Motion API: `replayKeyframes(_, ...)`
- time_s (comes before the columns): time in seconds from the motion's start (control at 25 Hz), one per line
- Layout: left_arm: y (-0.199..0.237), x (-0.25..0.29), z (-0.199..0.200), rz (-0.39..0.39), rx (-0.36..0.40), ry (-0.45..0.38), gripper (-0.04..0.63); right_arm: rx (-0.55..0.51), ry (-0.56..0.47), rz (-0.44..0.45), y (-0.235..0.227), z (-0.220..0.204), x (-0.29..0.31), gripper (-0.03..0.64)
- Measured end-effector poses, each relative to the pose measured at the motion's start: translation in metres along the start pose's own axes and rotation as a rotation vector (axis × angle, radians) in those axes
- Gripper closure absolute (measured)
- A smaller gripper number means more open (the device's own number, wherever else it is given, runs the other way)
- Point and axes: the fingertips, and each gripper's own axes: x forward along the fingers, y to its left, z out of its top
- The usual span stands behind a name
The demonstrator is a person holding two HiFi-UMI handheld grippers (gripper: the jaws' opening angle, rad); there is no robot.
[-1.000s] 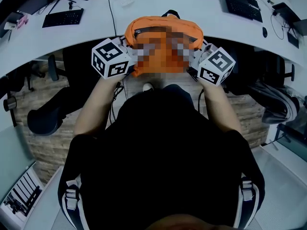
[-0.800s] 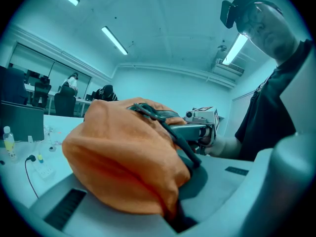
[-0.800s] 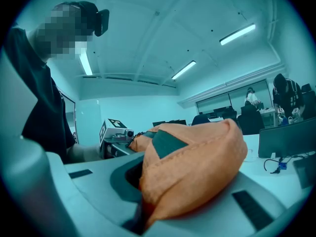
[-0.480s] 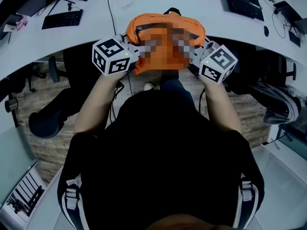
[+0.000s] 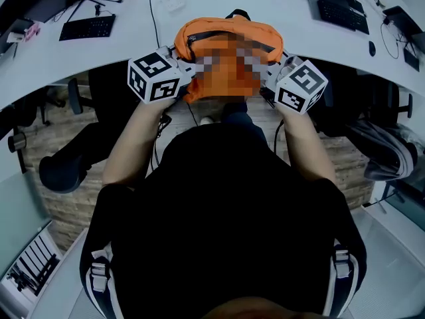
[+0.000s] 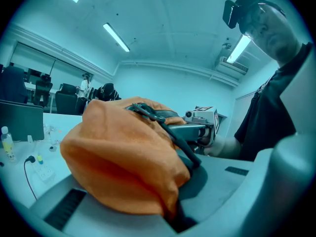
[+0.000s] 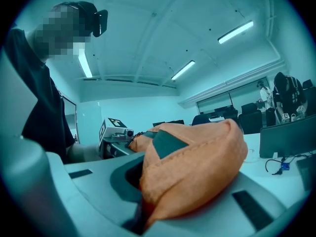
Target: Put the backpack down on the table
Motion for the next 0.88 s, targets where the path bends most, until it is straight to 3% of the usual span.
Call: replayKeyframes(0.88, 0.02, 0.027, 0.008, 0.045, -0.018, 0.003, 0.554, -0.012, 0.001, 0.03, -0.035, 0.002, -0.002, 0.578)
